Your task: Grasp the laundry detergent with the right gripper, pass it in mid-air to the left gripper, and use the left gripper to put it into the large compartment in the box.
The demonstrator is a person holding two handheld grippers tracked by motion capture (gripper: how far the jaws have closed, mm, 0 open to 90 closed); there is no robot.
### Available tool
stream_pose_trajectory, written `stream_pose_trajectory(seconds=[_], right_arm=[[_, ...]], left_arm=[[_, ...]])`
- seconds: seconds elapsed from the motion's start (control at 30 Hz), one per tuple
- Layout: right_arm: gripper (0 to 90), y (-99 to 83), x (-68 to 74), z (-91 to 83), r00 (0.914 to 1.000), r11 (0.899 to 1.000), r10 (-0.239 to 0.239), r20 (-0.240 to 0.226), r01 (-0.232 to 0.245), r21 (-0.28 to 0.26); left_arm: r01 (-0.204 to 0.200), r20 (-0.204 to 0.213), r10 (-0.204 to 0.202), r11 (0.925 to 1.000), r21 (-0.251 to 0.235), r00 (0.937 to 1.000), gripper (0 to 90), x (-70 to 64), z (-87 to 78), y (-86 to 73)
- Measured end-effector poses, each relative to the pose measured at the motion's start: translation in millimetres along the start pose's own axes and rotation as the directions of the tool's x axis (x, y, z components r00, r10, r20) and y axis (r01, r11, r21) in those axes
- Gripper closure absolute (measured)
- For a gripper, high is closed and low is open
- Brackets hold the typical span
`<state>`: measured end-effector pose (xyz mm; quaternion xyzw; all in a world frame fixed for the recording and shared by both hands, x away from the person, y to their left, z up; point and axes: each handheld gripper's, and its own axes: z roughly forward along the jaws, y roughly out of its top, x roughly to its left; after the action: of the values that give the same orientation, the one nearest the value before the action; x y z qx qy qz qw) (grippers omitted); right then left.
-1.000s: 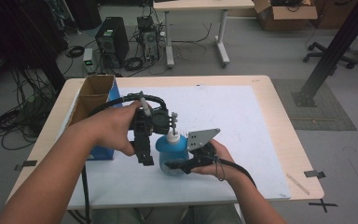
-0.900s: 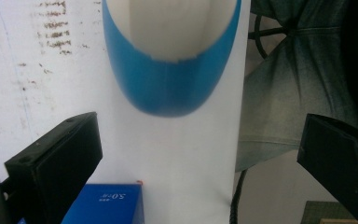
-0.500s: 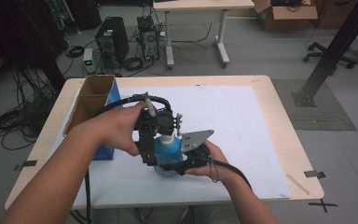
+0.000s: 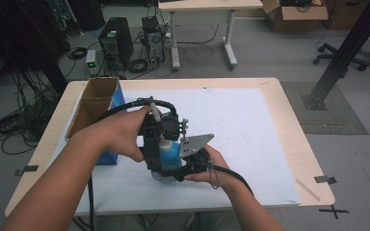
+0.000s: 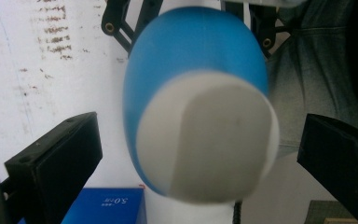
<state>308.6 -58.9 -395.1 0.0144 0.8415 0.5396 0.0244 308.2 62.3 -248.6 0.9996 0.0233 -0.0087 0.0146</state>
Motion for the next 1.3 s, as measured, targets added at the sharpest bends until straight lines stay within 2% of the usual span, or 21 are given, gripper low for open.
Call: stream_pose_trajectory(seconds=[0.2, 1.07, 1.3], right_arm=[[45.1, 3.5, -0.1, 2.5, 1.0, 1.0, -0.007, -0.003, 0.007, -0.008], [45.0, 10.8, 2.1, 4.7, 1.0, 1.0, -0.004, -0.001, 0.004, -0.021], [45.0, 11.1, 2.4, 5.1, 1.0, 1.0, -0.004, -0.001, 0.004, -0.022]], left_arm=[[-0.013, -0.004, 0.013, 0.9999, 0.01, 0.9999, 0.2, 0.3, 0.7, 2.0], [-0.016, -0.022, 0.017, 0.9995, 0.026, 0.9996, 0.2, -0.4, 7.6, 1.1], [-0.016, -0.03, 0.017, 0.9994, 0.031, 0.9994, 4.1, -0.2, 8.6, 1.5]])
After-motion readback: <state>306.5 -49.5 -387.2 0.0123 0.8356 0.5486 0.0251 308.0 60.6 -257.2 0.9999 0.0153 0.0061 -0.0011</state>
